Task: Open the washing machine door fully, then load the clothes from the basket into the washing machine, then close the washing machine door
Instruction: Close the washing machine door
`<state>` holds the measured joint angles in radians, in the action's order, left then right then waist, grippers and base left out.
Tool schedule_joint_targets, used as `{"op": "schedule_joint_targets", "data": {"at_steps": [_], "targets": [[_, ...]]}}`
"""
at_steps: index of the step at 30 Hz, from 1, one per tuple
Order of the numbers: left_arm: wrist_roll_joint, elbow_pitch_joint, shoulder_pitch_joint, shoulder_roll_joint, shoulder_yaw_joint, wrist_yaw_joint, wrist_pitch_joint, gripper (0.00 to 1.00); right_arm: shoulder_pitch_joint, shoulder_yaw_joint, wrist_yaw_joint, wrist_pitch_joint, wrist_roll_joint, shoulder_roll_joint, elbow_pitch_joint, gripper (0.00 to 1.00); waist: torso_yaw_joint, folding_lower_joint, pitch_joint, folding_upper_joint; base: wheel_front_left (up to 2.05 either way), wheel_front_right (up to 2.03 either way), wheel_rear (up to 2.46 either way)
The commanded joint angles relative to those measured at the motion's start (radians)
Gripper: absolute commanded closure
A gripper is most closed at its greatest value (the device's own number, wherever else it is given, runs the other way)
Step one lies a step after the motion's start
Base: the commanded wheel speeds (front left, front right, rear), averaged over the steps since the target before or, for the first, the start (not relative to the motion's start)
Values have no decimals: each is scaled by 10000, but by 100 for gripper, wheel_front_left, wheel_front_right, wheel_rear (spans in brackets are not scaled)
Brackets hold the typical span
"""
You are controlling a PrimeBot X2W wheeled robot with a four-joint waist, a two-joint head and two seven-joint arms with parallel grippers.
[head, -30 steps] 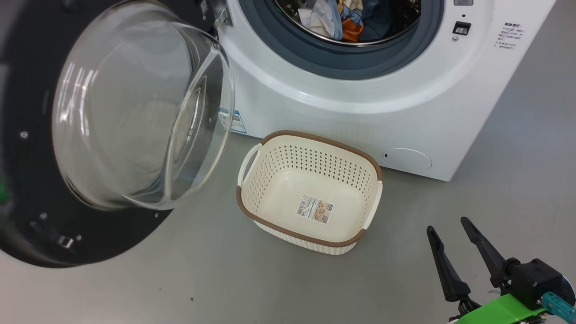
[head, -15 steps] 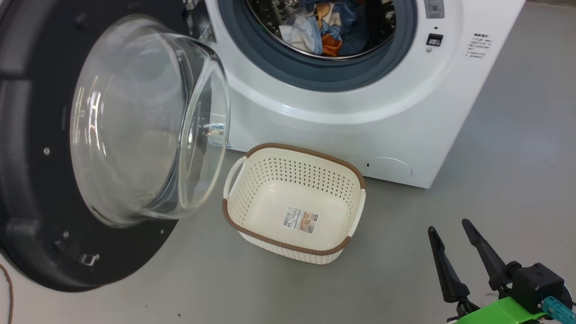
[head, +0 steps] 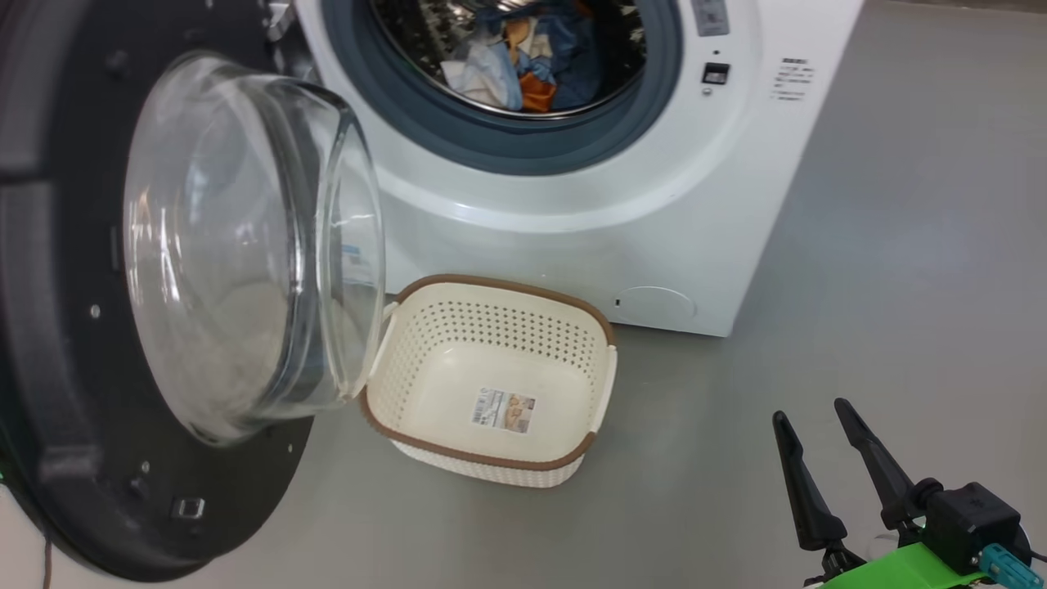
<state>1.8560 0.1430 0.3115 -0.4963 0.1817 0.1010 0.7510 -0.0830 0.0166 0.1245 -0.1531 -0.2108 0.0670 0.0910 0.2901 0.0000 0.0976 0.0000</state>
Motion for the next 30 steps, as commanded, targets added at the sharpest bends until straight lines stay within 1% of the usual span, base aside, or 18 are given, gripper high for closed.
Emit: {"op": "schedule_joint_targets", "data": {"at_steps": [1,13,18,19,23,30], "targets": [[61,-384,90,-411,305,-39,156,100,143,230,62,-134,175,23,231,0,-316,0,-107,0,0,0,0],[126,-689,-75,-211,304,-66,245,100,152,172,62,-221,185,-98,156,0,-1539,0,-94,0,0,0,0],[151,-794,-33,-73,277,-76,226,100,216,172,62,-272,151,-123,115,0,-1972,0,-15,0,0,0,0],[151,-794,-33,-73,277,-76,226,100,216,172,62,-272,151,-123,115,0,-1972,0,-15,0,0,0,0],[138,-828,54,82,253,-127,135,100,317,189,62,-319,105,-135,79,0,-2293,0,118,0,0,0,0],[88,-629,471,521,51,-324,-68,100,528,194,62,-415,37,-146,-35,0,-2755,0,382,0,0,0,0]]}}
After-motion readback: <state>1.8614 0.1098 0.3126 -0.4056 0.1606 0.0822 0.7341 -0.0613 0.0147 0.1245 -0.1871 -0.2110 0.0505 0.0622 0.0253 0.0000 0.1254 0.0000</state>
